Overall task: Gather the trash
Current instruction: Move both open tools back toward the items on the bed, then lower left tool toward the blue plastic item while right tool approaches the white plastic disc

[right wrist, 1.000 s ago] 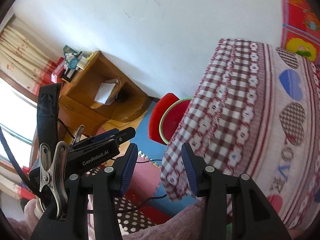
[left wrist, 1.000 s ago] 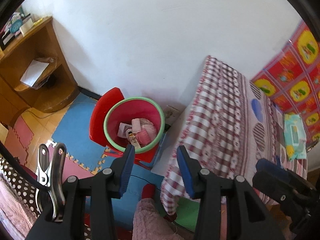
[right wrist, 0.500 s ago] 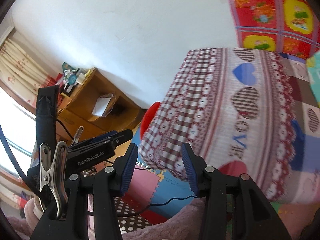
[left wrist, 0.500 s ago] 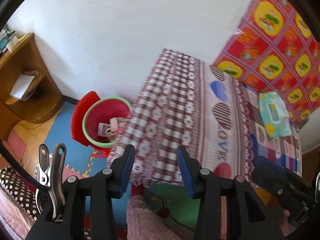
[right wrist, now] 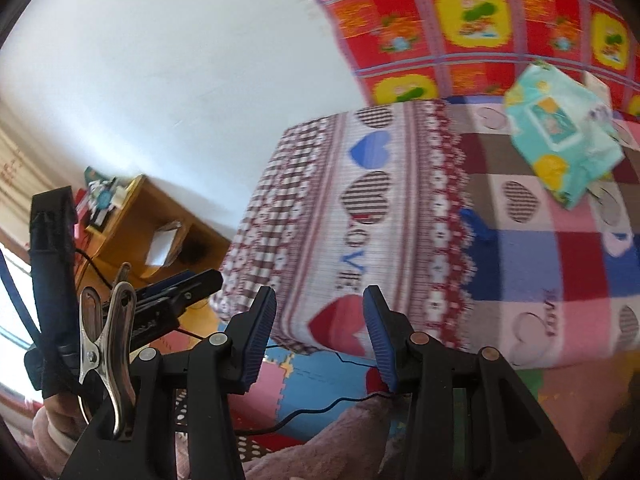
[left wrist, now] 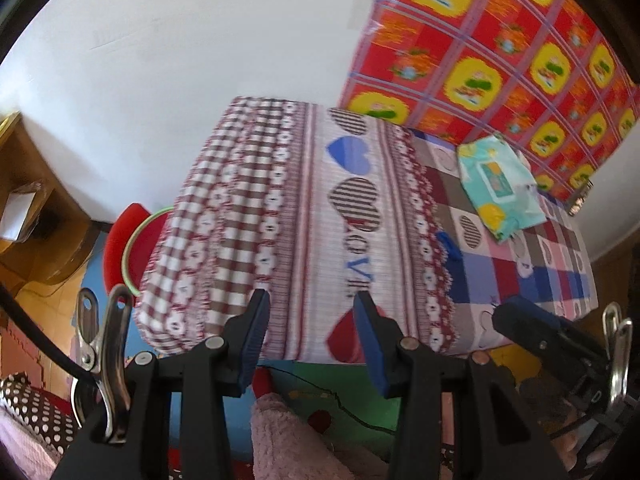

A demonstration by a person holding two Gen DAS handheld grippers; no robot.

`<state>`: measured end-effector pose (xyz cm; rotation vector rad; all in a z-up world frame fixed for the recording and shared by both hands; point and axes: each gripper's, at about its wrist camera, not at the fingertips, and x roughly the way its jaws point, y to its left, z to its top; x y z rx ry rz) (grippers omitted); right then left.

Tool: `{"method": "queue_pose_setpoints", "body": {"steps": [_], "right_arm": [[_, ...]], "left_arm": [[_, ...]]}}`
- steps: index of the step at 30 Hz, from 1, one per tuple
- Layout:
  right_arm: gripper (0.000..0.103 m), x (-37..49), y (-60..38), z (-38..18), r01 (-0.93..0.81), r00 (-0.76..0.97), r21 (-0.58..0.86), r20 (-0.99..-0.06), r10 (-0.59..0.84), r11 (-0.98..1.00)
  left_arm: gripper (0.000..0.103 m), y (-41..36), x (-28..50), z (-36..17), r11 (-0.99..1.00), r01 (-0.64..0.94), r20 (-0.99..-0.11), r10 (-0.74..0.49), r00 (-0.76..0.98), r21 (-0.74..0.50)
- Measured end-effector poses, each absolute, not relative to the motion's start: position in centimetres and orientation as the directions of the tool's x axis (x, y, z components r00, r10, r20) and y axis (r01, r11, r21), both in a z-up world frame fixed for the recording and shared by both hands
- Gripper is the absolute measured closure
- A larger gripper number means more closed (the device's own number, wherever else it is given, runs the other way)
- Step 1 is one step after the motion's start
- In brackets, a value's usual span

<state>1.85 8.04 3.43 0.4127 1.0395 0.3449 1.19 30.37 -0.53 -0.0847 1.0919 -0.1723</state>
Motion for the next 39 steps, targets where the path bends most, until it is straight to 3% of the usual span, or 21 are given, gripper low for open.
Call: {"method": "queue_pose_setpoints", "body": {"steps": [20, 39], "right_arm": [[0.056, 3.3, -3.2, -1.1, 0.164, 0.445, 0.398, -0.847, 0.292, 0.903], [0.056, 5.0, -11.1, -6.5, 0.409, 0.345, 0.312, -0.923, 0.171, 0.857]], "left_arm": [[0.058, 17.8, 7.0, -3.7, 0.936, 0.291, -0.894, -0.294, 0.337, -0.198], [0.058, 10.7, 12.1, -9.2, 0.909, 0.357, -0.938, -0.293, 0.182, -0.215]]}}
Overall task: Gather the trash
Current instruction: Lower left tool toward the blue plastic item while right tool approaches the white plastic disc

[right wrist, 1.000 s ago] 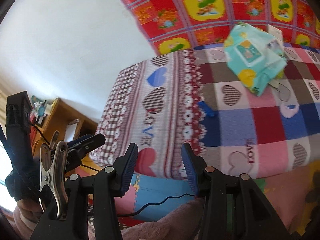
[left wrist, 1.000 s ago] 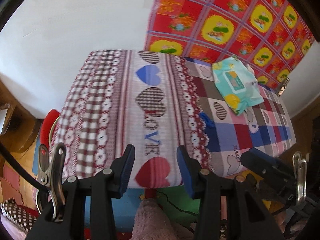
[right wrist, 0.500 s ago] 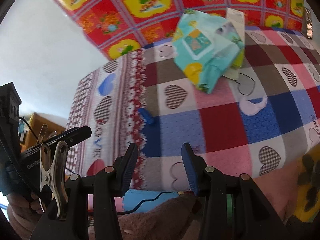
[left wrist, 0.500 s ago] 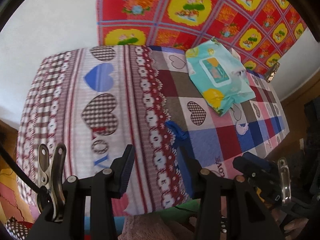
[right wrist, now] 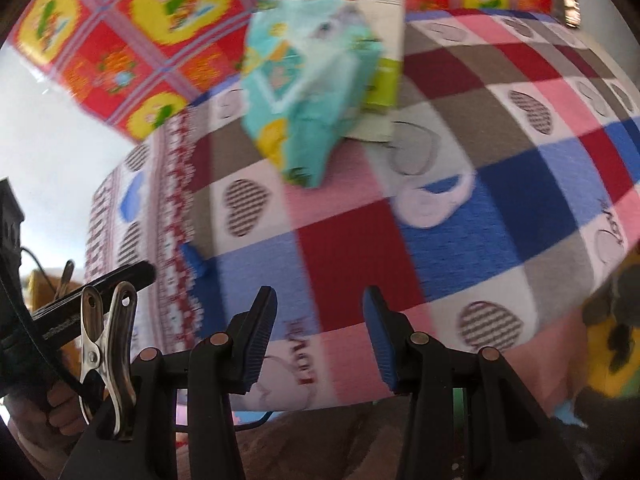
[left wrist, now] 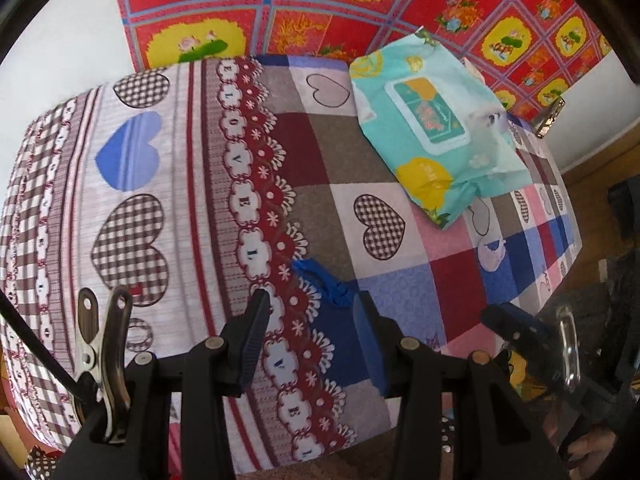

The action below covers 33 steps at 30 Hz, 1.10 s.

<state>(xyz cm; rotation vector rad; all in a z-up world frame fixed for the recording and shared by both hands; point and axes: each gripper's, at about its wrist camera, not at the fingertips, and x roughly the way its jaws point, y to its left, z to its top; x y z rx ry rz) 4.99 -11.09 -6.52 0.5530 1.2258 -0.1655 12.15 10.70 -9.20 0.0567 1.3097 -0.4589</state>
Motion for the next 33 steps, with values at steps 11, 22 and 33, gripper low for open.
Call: {"method": "queue_pose_setpoints", "body": {"steps": [11, 22, 33], "right_arm": [[0.056, 6.3, -15.5, -9.7, 0.429, 0.257, 0.233, -0.958, 0.13, 0.872], [0.056, 9.6, -14.9, -9.8, 0.268, 0.278, 0.173, -0.956, 0.095, 0.948], [0.056, 9.4, -15.3, -9.8, 0.21, 0.31, 0.212, -0.94, 0.141, 0.954]], "left_arm": [[0.058, 8.5, 12.9, -11.3, 0.945, 0.281, -0.958, -0.224, 0.177, -0.169], [0.058, 7.6, 13.5, -12.7, 0.971, 0.211, -0.969, -0.152, 0.193, -0.111], [0.069, 7.7, 12.6, -12.6, 0.98, 0.186, -0.961, -0.12, 0.247, -0.074]]}}
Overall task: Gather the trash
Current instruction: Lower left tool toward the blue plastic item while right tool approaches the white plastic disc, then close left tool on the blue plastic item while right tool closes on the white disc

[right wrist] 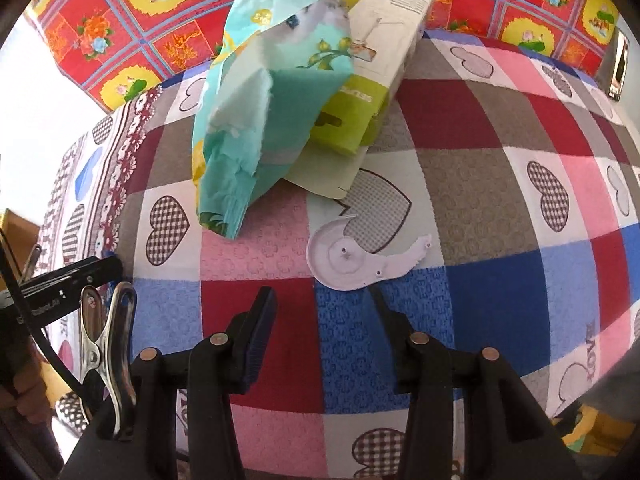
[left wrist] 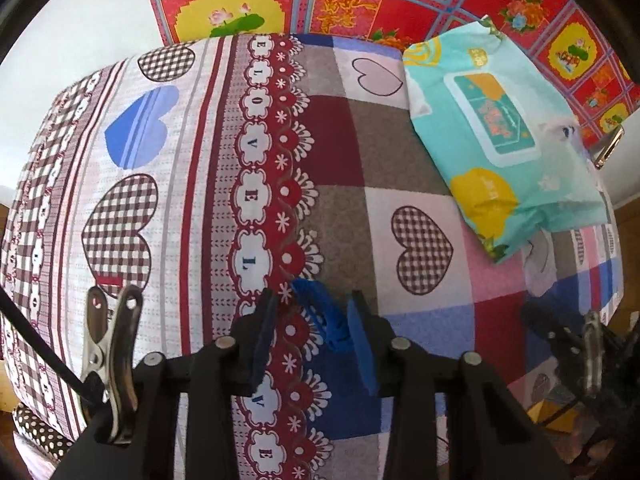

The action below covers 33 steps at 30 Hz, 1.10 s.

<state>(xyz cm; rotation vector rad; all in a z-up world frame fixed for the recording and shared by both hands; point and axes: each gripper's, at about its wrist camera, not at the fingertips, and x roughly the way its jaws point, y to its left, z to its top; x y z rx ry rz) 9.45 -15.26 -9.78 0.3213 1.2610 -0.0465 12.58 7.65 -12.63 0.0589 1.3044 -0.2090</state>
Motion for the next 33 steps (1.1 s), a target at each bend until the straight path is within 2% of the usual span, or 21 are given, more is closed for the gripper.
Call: {"method": "queue_pose_setpoints", "body": {"steps": [2, 6, 11, 22, 26, 28, 31, 33], "right_arm": [[0.056, 9.0, -15.9, -9.7, 0.218, 0.311, 0.225, -0.938, 0.151, 0.95], [0.056, 8.8, -16.8, -9.7, 0.231, 0.316, 0.229, -0.937, 0.15, 0.946], [0.056, 8.7, -17.3, -9.7, 0.238, 0.333, 0.234, -0.932, 0.147, 0.943], [0.045, 11.8, -14.3, -10.1, 0.192, 0.376, 0.172, -0.922, 0.09, 0.966], [0.045, 12.4, -13.8, -10.3, 0.188, 0.394, 0.145, -0.917, 0.061, 0.971], [0.045, 12.4, -13.6, -10.3, 0.185, 0.392, 0.134, -0.918, 0.052, 0.973], [0.056, 11.7, -13.8, -10.2, 0.171, 0.389, 0.077, -0.921, 0.005, 0.982], [0.057, 11.6, -13.7, -10.1, 0.157, 0.382, 0.072, -0.924, 0.007, 0.985]], "left_arm": [[0.078, 7.8, 12.4, -12.7, 0.982, 0.181, -0.96, -0.107, 0.258, -0.061], [0.087, 8.7, 12.3, -12.7, 0.985, 0.151, -0.959, -0.121, 0.258, -0.083], [0.087, 9.9, 12.0, -12.8, 0.985, 0.133, -0.954, -0.143, 0.264, -0.111], [0.087, 12.9, 10.7, -11.8, 0.986, 0.109, -0.947, -0.154, 0.282, -0.128], [0.087, 13.1, 10.4, -11.7, 0.985, 0.117, -0.948, -0.155, 0.278, -0.127], [0.087, 12.7, 10.3, -11.6, 0.983, 0.121, -0.947, -0.164, 0.278, -0.134], [0.087, 12.4, 10.7, -11.8, 0.98, 0.13, -0.948, -0.182, 0.261, -0.152], [0.087, 12.2, 10.9, -12.0, 0.975, 0.136, -0.945, -0.205, 0.254, -0.175]]}}
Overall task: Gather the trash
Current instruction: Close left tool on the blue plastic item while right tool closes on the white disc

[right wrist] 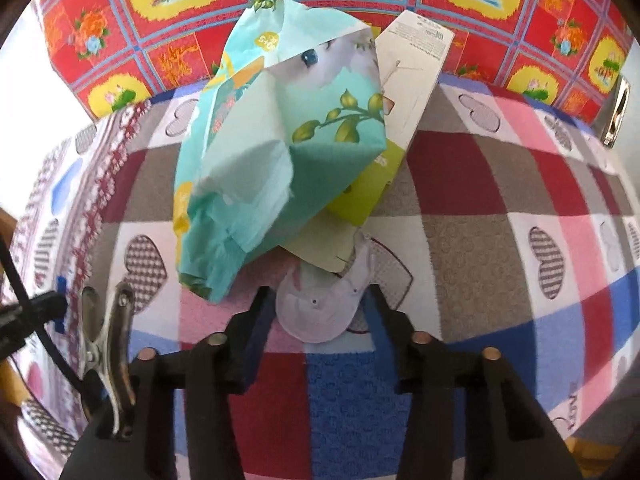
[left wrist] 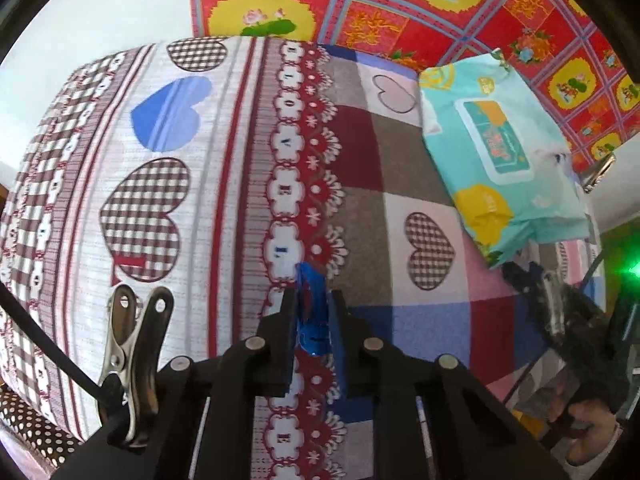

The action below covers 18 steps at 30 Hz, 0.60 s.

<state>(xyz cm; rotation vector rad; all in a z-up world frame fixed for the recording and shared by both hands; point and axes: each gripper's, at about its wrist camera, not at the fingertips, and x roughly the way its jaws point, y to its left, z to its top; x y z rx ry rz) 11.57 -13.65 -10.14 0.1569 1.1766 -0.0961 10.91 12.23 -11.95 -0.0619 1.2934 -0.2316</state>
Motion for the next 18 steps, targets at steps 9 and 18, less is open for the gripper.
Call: {"method": "queue_pose_setpoints", "body": {"steps": [9, 18], "right_arm": [[0.058, 10.7, -13.1, -9.7, 0.122, 0.318, 0.117, -0.945, 0.072, 0.986], [0.058, 8.8, -11.1, -7.8, 0.075, 0.327, 0.178, -0.934, 0.144, 0.981]], "left_arm": [[0.087, 12.0, 12.2, -11.1, 0.969, 0.152, -0.934, -0.231, 0.271, -0.196], [0.087, 12.3, 12.7, -10.7, 0.97, 0.169, -0.934, -0.22, 0.281, -0.178]]}}
